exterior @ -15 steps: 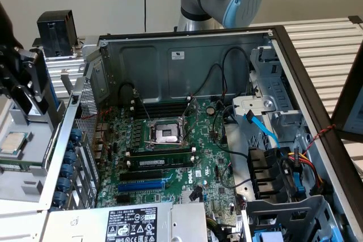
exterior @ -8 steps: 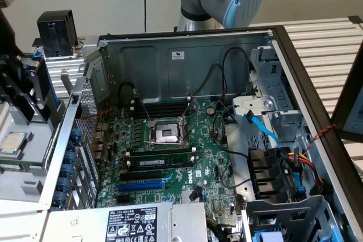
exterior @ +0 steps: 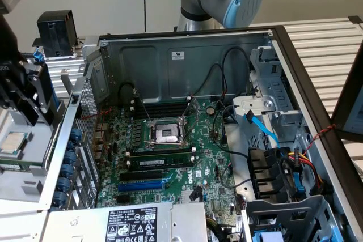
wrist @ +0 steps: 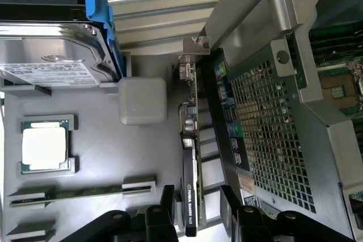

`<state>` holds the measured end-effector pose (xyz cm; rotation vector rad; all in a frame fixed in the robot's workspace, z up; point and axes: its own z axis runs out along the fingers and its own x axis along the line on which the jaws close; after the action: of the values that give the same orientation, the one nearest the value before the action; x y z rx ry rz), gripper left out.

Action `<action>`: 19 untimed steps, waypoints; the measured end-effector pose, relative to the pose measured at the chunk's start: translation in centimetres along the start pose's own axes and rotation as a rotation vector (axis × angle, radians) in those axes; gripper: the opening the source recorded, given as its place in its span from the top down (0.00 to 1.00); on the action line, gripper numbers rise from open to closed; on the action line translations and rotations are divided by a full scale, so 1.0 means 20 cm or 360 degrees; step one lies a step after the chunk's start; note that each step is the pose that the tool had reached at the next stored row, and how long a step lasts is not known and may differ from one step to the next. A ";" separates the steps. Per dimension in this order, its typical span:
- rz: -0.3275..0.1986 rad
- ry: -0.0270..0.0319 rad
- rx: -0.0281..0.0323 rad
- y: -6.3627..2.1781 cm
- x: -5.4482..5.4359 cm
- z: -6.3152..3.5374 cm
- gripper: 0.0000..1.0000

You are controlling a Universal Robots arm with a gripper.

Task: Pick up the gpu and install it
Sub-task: 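Pick up the gpu and move the gpu toward the slot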

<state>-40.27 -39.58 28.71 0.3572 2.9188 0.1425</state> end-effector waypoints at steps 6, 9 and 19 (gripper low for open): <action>0.0000 -0.00048 -0.00023 -0.005 0.00 0.051 0.55; 0.0000 -0.00056 -0.00032 -0.005 -0.01 0.077 0.55; 0.0012 0.00068 -0.00573 -0.006 -0.02 0.140 0.55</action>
<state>-39.33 -39.60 26.04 0.3623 2.9152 0.1969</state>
